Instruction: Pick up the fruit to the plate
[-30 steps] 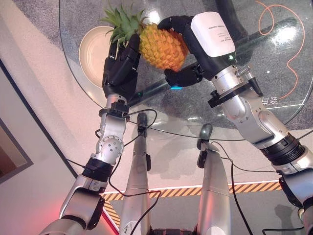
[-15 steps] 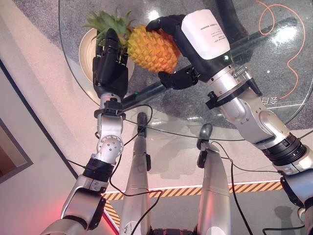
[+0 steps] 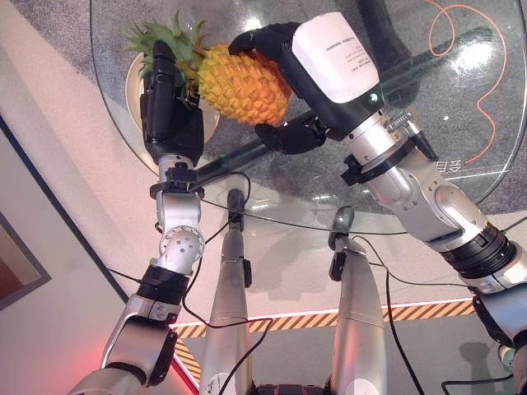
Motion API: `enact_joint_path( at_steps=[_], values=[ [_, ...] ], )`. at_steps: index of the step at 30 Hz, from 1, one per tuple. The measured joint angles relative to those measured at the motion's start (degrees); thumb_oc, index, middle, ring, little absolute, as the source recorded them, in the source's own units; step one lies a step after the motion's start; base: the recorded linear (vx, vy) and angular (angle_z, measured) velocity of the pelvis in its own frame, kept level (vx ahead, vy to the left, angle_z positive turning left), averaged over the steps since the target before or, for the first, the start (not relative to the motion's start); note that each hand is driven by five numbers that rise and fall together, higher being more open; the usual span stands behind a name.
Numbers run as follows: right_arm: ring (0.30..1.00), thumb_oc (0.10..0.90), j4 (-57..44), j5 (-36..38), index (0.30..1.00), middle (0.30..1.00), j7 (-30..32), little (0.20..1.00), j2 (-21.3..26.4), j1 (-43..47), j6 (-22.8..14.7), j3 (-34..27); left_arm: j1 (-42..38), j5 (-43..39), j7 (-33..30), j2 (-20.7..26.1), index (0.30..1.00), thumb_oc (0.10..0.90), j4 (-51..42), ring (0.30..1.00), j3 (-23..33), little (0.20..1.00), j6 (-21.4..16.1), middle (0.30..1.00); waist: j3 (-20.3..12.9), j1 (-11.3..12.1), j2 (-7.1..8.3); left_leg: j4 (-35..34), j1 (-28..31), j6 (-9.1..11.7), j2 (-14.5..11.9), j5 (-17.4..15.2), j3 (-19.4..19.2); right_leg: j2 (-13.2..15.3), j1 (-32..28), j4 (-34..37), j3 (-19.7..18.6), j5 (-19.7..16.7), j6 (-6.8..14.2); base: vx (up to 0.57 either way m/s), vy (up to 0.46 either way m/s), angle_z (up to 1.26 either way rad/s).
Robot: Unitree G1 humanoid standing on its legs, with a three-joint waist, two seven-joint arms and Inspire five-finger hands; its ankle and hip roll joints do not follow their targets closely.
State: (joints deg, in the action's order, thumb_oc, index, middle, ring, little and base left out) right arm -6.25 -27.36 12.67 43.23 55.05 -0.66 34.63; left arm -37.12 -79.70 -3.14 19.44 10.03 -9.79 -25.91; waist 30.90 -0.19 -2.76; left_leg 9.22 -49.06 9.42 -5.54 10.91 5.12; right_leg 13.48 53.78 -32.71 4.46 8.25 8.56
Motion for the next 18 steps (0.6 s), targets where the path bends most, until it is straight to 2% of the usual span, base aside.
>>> enact_joint_path(
  at_steps=[2, 3, 4, 5, 18],
  values=[
    [0.3, 0.1, -0.03, 0.03, 0.3, 0.3, 0.05, 0.2, -0.12, 0.0, -0.3, 0.01, 0.0, 0.0, 0.03, -0.01, 0.3, 0.1, 0.01, 0.3, 0.22, 0.2, -0.05, 0.3, 0.0, 0.01, 0.0, 0.0, 0.0, 0.0, 0.0, 0.0, 0.0, 0.0, 0.01, 0.0, 0.0, 0.0, 0.0, 0.0, 0.0, 0.0],
    [0.399, 0.215, -0.03, 0.03, 0.399, 0.399, 0.07, 0.315, -0.16, 0.0, -0.3, 0.0, -0.02, 0.0, 0.04, -0.01, 0.3, 0.1, 0.01, 0.3, 0.22, 0.2, -0.1, 0.3, 0.0, 0.02, 0.0, 0.0, 0.0, 0.0, 0.0, 0.0, 0.0, 0.0, 0.01, 0.0, 0.0, 0.0, 0.0, 0.0, 0.0, 0.0],
    [0.771, 0.649, -0.03, 0.03, 0.771, 0.771, 0.12, 0.749, -0.23, 0.0, -0.29, 0.0, -0.03, 0.0, 0.06, -0.02, 0.3, 0.1, 0.0, 0.3, 0.26, 0.2, -0.15, 0.3, 0.0, 0.01, 0.0, 0.0, 0.0, 0.0, 0.0, 0.0, 0.0, 0.0, 0.0, 0.0, 0.0, 0.0, 0.0, 0.0, 0.0, 0.0],
    [0.9, 0.8, -0.03, 0.03, 0.9, 0.9, 0.15, 0.9, -0.24, 0.0, -0.28, 0.0, -0.03, 0.0, 0.07, -0.05, 0.3, 0.1, 0.0, 0.3, 0.25, 0.2, -0.23, 0.3, 0.0, 0.02, 0.0, -0.01, -0.01, 0.0, 0.01, 0.0, 0.0, 0.0, 0.01, 0.0, 0.0, 0.0, 0.0, 0.0, 0.0, 0.0],
    [0.9, 0.8, -0.52, 0.35, 0.9, 0.9, 1.22, 0.9, -0.82, -0.08, -0.22, 0.02, -0.68, -0.02, 0.14, -1.05, 0.3, 0.1, 0.01, 0.3, 1.7, 0.2, -1.81, 0.3, 0.0, -0.06, 0.0, -0.08, -0.04, -0.01, 0.02, -0.01, -0.02, 0.0, 0.12, 0.03, -0.06, 0.02, 0.01, 0.0, 0.0, 0.0]
  ],
)
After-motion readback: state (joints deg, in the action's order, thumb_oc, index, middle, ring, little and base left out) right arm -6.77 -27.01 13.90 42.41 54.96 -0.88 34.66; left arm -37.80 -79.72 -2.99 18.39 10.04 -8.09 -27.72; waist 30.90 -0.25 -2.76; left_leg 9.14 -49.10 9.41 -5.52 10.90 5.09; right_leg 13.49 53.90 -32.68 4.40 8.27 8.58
